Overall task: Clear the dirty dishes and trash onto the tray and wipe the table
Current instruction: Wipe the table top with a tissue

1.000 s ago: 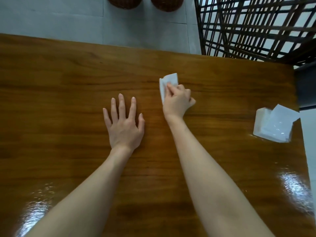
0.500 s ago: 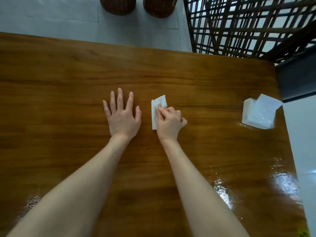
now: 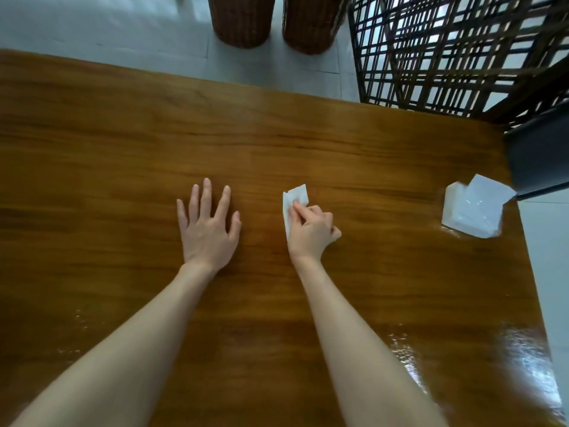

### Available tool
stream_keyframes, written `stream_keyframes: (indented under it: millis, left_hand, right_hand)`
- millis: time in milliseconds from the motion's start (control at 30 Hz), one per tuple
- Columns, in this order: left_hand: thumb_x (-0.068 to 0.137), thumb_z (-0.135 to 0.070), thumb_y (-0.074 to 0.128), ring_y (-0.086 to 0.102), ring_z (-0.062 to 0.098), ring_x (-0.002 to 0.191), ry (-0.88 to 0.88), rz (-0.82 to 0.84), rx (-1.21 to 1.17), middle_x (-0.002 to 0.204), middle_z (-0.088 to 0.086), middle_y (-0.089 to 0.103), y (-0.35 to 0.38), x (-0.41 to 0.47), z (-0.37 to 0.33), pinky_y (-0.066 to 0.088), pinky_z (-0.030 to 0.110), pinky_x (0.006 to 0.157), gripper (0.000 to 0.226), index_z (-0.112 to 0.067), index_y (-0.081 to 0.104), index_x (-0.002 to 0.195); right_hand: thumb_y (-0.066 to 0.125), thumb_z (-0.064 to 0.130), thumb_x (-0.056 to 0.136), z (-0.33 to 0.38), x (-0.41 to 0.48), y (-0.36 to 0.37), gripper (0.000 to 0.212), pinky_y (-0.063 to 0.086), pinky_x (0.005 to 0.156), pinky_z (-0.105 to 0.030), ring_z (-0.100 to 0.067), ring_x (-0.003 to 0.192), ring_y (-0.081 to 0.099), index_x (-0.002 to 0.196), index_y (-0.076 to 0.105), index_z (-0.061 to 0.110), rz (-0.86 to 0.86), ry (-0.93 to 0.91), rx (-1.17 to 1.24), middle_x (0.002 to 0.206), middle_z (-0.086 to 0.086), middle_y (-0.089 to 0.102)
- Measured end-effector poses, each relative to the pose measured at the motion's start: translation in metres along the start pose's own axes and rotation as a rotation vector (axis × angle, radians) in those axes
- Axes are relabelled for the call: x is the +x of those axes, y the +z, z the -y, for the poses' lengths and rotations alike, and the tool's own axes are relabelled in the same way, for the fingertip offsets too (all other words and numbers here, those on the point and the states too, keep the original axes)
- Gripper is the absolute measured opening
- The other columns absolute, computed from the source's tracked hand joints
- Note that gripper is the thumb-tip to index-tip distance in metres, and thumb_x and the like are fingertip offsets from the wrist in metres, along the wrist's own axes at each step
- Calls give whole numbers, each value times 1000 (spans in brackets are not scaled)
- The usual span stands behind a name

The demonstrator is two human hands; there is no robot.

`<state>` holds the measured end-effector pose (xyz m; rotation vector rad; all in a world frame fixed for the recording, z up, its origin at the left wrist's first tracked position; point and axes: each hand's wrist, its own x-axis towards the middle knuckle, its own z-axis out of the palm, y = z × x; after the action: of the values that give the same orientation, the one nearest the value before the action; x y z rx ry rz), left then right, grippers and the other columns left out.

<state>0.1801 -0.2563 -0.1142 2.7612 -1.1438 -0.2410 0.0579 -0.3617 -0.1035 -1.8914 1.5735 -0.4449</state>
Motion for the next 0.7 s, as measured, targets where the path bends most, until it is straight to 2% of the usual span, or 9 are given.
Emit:
stream_keyframes:
  millis: [167, 433, 567, 700]
  left_hand:
    - [94, -53, 22, 4, 26, 149, 22, -31, -21, 161, 8, 13, -3, 26, -9, -11, 43, 116, 63, -28, 28, 151]
    - [98, -51, 26, 3, 27, 149, 40, -62, 10, 161, 9, 11, 1, 96, -20, -8, 47, 116, 58, -28, 24, 152]
    - [95, -56, 17, 2, 28, 149, 15, -31, 21, 162, 7, 9, 5, 114, -22, -7, 48, 116, 63, -30, 20, 153]
    - [95, -57, 17, 4, 28, 149, 4, -31, 33, 162, 8, 11, 6, 115, -23, -3, 50, 117, 63, -30, 21, 152]
  right_hand:
    - [61, 30, 92, -14, 52, -15, 23, 15, 85, -31, -14, 106, 45, 111, 71, 24, -72, 35, 7, 100, 8, 66]
    - [60, 29, 93, 2, 143, -13, 20, 21, 88, -35, -14, 106, 46, 108, 72, 23, -184, 79, 20, 108, 6, 67]
    - [60, 28, 94, 20, 170, -3, 20, 25, 93, -38, -13, 102, 47, 108, 72, 23, -217, 70, 19, 105, 5, 68]
    - [58, 27, 95, 34, 187, 6, 19, 26, 96, -38, -11, 103, 47, 108, 71, 22, -222, 61, 20, 105, 6, 67]
